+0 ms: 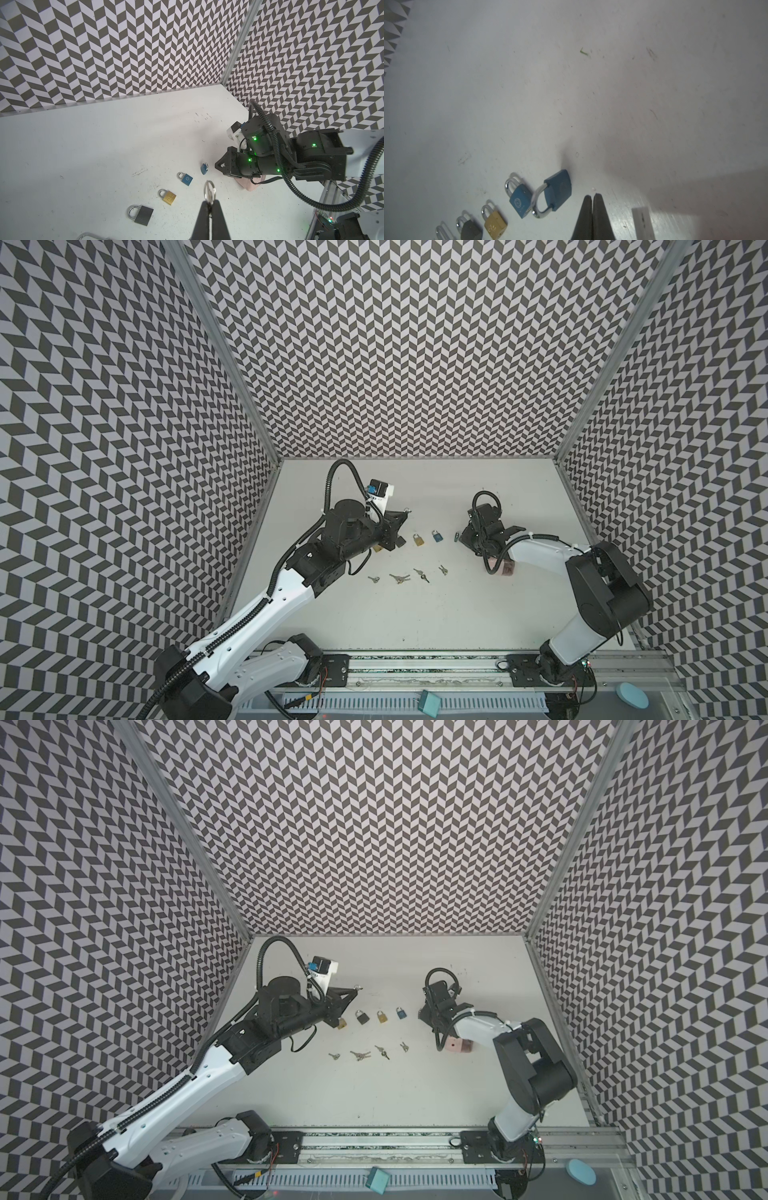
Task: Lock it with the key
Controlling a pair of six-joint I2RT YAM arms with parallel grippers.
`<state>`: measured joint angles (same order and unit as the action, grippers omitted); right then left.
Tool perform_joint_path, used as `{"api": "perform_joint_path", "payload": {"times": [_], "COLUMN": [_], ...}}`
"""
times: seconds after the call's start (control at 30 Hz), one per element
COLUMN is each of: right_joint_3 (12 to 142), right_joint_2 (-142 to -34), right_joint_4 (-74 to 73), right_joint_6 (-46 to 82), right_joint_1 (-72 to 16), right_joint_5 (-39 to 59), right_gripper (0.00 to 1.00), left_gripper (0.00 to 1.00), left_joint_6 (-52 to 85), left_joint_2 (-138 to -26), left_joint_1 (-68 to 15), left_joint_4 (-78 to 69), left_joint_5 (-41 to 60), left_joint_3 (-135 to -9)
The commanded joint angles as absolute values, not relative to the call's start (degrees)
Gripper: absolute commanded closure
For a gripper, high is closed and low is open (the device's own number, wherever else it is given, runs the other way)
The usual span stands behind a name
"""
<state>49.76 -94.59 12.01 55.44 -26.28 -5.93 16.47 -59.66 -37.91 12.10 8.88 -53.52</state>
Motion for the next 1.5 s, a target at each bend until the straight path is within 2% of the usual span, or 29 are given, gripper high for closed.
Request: {"api": "perform_joint_path", "payload": {"times": [0.0, 0.1, 0.2, 0.23, 0.27, 0.33, 0.5, 0.6, 0.87, 1.03, 1.13, 1.33, 1.47], "right_joint_3": [50.42, 51.35, 52.04, 51.86, 51.20, 49.58, 47.81, 46.92, 46.50, 47.55, 48.62, 50.14, 50.34], "right_joint_2": [-95.07, -95.43, -94.64, -94.15, -93.64, -93.34, -93.55, -92.45, -88.32, -92.47, -93.60, -94.70, -95.33], "right_joint_4": [9.46, 6.54, 2.59, 0.82, -1.70, -6.16, -8.67, -7.99, 4.45, 5.75, 4.57, 5.03, 4.92], "right_joint_6": [54.43, 54.31, 53.74, 53.10, 52.33, 51.04, 50.68, 50.63, 51.19, 52.38, 52.41, 52.75, 53.26], "right_joint_1": [-26.31, -26.35, -26.34, -26.33, -26.37, -26.09, -25.29, -25.39, -26.22, -26.36, -26.68, -26.84, -26.81], "right_joint_5": [-2.67, 3.01, 3.58, 2.40, 0.59, -1.07, 3.42, 2.55, -7.59, -1.91, -0.55, 0.21, 0.78], "right_gripper": [1.00, 1.00, 1.00, 0.97, 0.89, 0.86, 0.85, 0.86, 1.00, 1.00, 1.00, 1.00, 1.00], "left_gripper": [1.00, 1.00, 1.00, 1.00, 1.00, 1.00, 1.00, 1.00, 1.00, 1.00, 1.00, 1.00, 1.00], "left_joint_6": [16.96, 17.05, 17.05, 17.05, 17.13, 17.23, 17.23, 17.31, 17.49, 18.22, 22.01, 28.70, 29.75], "left_joint_2": [-59.57, -59.33, -59.29, -59.25, -59.15, -59.08, -58.80, -58.76, -58.98, -59.82, -60.60, -63.60, -64.89], "left_joint_1": [-38.18, -38.19, -38.19, -38.19, -38.23, -38.17, -38.23, -38.14, -37.96, -37.92, -34.52, -21.57, -18.75], "left_joint_4": [11.29, 11.21, 11.37, 11.35, 11.34, 11.24, 11.47, 11.39, 11.16, 10.92, 10.93, 10.90, 10.80], "left_joint_5": [9.53, 9.58, 9.28, 9.30, 9.20, 9.17, 8.67, 8.53, 8.56, 8.42, 10.17, 23.01, 26.37], "left_joint_3": [-53.04, -52.89, -52.91, -52.95, -52.83, -52.73, -52.65, -52.56, -52.47, -52.65, -52.39, -50.05, -49.31]}}
